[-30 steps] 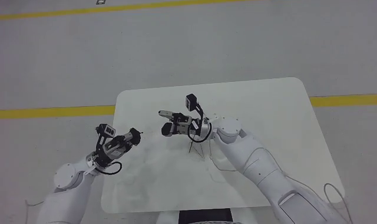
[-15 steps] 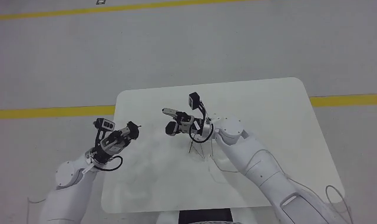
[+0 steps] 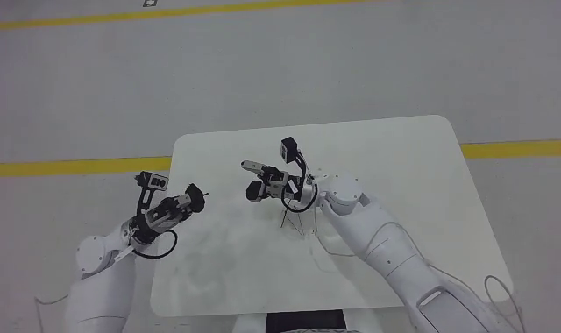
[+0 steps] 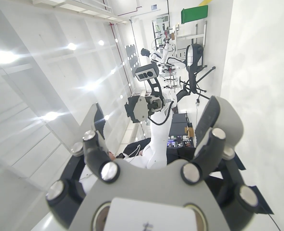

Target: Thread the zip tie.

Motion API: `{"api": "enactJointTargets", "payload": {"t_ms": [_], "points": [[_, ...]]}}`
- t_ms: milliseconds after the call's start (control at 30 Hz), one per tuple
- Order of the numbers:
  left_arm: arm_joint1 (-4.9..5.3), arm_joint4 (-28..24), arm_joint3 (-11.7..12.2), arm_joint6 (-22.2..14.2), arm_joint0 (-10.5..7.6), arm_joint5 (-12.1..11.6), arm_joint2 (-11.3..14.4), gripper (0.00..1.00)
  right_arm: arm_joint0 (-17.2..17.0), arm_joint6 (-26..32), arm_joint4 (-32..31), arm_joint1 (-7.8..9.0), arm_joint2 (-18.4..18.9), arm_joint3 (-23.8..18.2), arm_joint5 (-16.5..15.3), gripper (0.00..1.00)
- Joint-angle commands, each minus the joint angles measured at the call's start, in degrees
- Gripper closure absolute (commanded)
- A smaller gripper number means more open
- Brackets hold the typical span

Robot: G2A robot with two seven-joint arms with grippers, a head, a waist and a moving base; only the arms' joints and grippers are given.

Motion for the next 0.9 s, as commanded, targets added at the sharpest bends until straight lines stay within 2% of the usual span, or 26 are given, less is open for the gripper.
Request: {"api": "enactJointTargets", "payload": {"t_ms": [0,233,300,400,567,867], "points": [[-0.44,0.8,-0.2,0.0,0.1,0.0,-0.2,1.0,0.0,0.0,0.0,0.0,0.0,0.0,0.0,0.0],[-0.44,0.8,-0.2,0.0,0.1,0.0,-0.2,1.0,0.0,0.0,0.0,0.0,0.0,0.0,0.0,0.0],[-0.42,2.9,-0.6,1.3,-0.33,0.0,-0.3,1.0,0.0,0.0,0.0,0.0,0.0,0.0,0.0,0.0],[-0.33,3.8,0.1,0.0,-0.59,0.0,-0.4,1.0,0.0,0.0,0.0,0.0,0.0,0.0,0.0,0.0],[-0.29,2.9,1.0,0.0,0.01,0.0,-1.1,1.0,0.0,0.0,0.0,0.0,0.0,0.0,0.0,0.0],[-0.29,2.9,1.0,0.0,0.01,0.0,-1.1,1.0,-0.1,-1.0,-1.1,0.08,-0.1,-0.4,0.2,0.0]]}}
